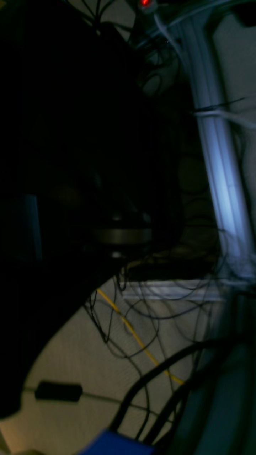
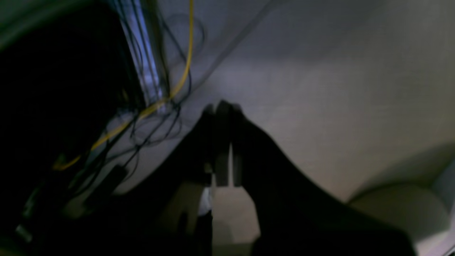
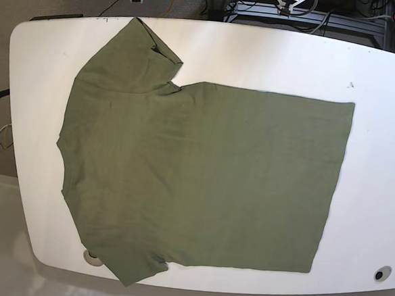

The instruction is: Fold the T-shirt properly

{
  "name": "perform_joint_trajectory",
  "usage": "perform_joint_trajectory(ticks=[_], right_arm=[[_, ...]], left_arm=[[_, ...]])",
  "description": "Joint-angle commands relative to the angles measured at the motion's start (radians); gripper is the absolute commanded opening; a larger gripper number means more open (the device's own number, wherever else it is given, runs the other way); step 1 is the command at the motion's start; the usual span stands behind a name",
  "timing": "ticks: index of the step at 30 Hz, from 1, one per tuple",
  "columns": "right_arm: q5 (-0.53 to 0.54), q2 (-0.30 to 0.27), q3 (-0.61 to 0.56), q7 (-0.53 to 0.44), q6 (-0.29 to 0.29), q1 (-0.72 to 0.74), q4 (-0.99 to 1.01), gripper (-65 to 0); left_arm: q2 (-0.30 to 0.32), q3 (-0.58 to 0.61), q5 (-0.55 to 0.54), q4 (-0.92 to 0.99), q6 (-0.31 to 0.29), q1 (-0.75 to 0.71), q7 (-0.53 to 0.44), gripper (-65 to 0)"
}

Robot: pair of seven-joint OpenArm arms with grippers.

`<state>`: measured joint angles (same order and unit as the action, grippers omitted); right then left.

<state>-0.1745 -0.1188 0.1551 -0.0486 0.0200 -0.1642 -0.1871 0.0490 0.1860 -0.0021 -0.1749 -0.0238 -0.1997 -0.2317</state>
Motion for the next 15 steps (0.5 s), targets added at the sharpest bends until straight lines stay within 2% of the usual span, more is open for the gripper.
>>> perform_joint_trajectory(ticks=[1, 15], right_arm=[[0.012, -0.021, -0.002, 0.010, -0.004, -0.027, -0.022, -65.0], [0.006, 0.002, 0.004, 0.006, -0.017, 0.007, 0.031, -65.0]], left_arm=[[0.012, 0.002, -0.007, -0.032, 0.005, -0.034, 0.004, -64.8], [-0.004, 0.001, -0.003, 0.049, 0.003, 0.021, 0.019, -64.6]])
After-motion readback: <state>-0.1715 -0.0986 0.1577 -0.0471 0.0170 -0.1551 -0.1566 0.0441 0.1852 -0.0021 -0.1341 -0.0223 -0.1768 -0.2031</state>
